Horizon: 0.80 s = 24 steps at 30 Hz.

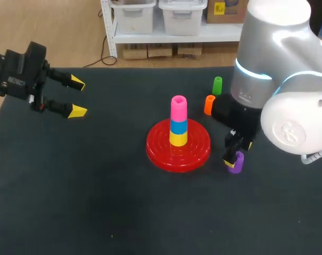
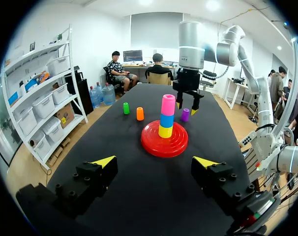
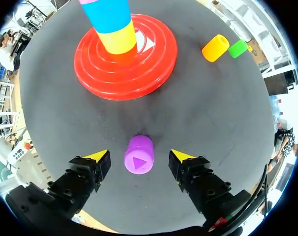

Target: Pick up and stack the cylinders on the red base in this order: pink,purple,orange,green

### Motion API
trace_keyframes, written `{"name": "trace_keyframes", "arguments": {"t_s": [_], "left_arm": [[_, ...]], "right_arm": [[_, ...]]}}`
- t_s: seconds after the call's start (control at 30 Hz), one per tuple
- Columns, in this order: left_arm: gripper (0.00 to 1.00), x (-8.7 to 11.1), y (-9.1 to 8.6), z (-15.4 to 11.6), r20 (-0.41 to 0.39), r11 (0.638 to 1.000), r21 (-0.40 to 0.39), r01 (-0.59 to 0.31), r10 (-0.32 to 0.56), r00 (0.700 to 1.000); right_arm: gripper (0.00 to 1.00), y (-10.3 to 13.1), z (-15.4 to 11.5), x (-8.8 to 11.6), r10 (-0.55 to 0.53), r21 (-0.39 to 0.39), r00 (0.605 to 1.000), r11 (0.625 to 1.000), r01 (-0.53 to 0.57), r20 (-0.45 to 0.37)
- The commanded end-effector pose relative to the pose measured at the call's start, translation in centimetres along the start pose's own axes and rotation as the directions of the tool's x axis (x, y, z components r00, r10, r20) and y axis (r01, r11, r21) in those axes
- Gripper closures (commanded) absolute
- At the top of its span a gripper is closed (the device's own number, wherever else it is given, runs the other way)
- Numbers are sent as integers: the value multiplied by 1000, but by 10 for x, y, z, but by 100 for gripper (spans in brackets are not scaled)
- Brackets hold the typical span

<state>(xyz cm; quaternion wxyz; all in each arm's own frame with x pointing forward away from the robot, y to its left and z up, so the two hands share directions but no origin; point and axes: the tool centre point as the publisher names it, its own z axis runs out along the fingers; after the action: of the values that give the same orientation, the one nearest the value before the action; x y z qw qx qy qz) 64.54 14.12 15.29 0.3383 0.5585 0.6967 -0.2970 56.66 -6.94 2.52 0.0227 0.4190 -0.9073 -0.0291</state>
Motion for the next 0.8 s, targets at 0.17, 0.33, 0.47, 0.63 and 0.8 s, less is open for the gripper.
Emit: {"name": "trace_keyframes", "arguments": {"t_s": [0.17, 0.33, 0.47, 0.63, 0.8], "left_arm": [[0, 1, -1, 0, 3, 1000, -3, -2, 2, 1000], [0, 1, -1, 0, 3, 1000, -3, -2, 2, 1000], [0, 1, -1, 0, 3, 1000, -3, -2, 2, 1000], [0, 1, -1, 0, 3, 1000, -3, -2, 2, 1000], [0, 1, -1, 0, 3, 1000, -3, -2, 2, 1000]], "right_arm": [[25, 0, 1, -1, 4, -1, 1000, 1000, -4, -6], [28, -1, 2, -1, 5, -2, 1000, 1000, -5, -13], [54, -1, 4, -1, 6, -1, 1000, 1000, -6, -29], [100, -2, -1, -2, 10, 1, 1000, 1000, -10, -27], [100, -3, -36, -7, 15, 36, 1000, 999, -16, 14]]}}
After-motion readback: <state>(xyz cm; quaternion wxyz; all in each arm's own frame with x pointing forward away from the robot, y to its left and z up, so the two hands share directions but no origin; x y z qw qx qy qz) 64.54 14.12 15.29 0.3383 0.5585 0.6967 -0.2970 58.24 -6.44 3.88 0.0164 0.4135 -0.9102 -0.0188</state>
